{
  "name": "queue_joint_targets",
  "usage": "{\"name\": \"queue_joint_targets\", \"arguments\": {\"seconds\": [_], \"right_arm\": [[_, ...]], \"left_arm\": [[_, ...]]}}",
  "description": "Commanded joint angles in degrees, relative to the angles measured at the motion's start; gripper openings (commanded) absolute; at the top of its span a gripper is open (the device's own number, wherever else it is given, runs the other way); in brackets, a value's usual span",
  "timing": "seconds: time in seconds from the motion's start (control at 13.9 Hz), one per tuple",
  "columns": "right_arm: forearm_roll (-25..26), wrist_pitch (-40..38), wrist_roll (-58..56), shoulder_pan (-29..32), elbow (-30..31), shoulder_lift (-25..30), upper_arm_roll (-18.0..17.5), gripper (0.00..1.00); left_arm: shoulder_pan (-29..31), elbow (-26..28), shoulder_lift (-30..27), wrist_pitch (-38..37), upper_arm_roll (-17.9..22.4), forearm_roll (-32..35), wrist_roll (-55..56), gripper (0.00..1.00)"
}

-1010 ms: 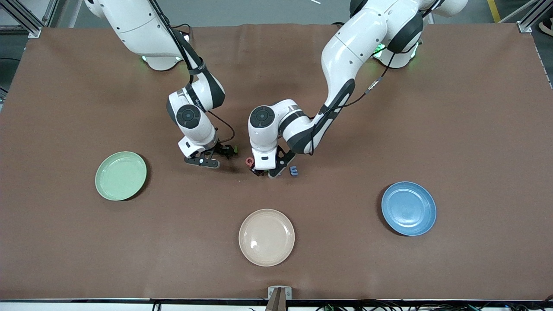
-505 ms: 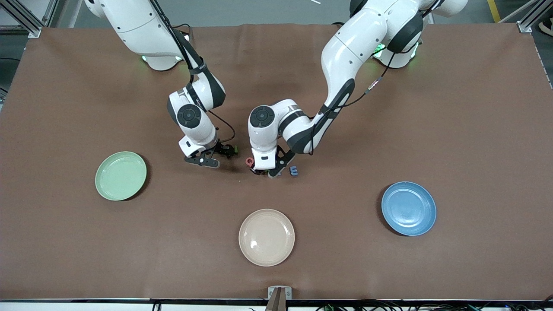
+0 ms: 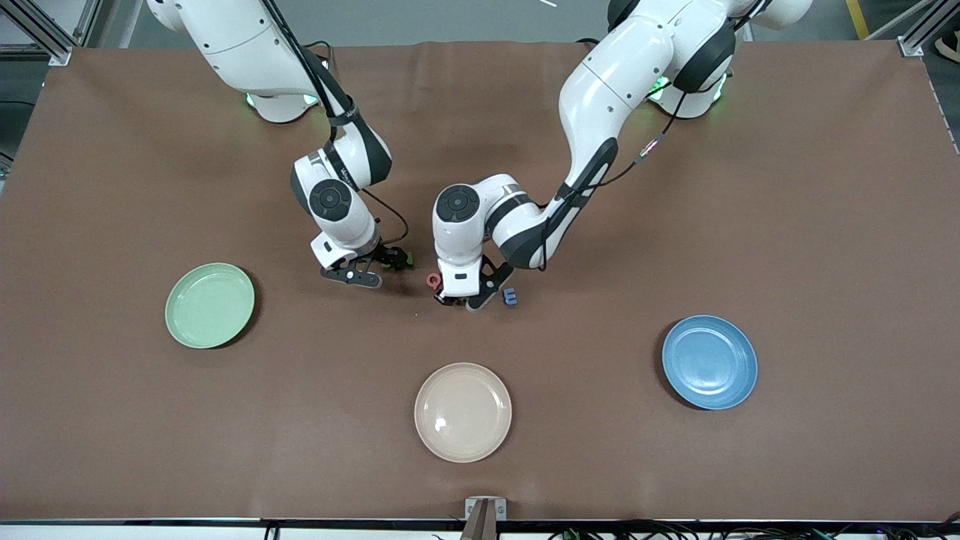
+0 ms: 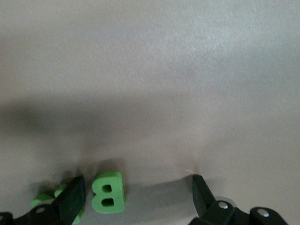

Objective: Sort upper and lower case letters into plates
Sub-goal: 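Carry the green b to the blue plate with the left gripper and release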

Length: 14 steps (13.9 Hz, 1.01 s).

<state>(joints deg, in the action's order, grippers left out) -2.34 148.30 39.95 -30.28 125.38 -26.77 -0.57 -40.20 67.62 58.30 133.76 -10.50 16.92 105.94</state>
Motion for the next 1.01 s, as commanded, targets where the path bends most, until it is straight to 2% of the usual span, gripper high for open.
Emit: {"name": "queue_joint_targets", "arguments": {"seconds": [0.0,0.22,0.43,0.65,0.94], "right_arm": [[-1.35,-1.08,1.44,-1.53,3.03,2.08,0.13,1.00],[-1.35,-0.56,3.47,-3.21,3.03,1.99,0.13,0.97],[-1.35,-0.29,3.29,-3.04,2.77,1.72,0.22,0.84],[-1.18,-0.03,2.77,-1.90,1.72,1.55,0.57,0.84],[-1.09,0.06,2.68,-0.40,-0.13,0.93,0.57,0.79]], "left_arm": [[4.67,1.62,-5.19,-1.65,0.13,1.62,0.15,0.00],[12.57,1.90,-10.21,-5.70,-0.31,1.27,-10.45,0.00],[20.92,5.57,-13.72,-10.70,-0.57,1.27,-25.91,0.00],[29.89,12.60,-16.54,-10.80,-1.10,1.01,-40.86,0.00],[40.88,22.88,-20.50,-9.14,-1.89,1.01,-60.55,0.00]]}}
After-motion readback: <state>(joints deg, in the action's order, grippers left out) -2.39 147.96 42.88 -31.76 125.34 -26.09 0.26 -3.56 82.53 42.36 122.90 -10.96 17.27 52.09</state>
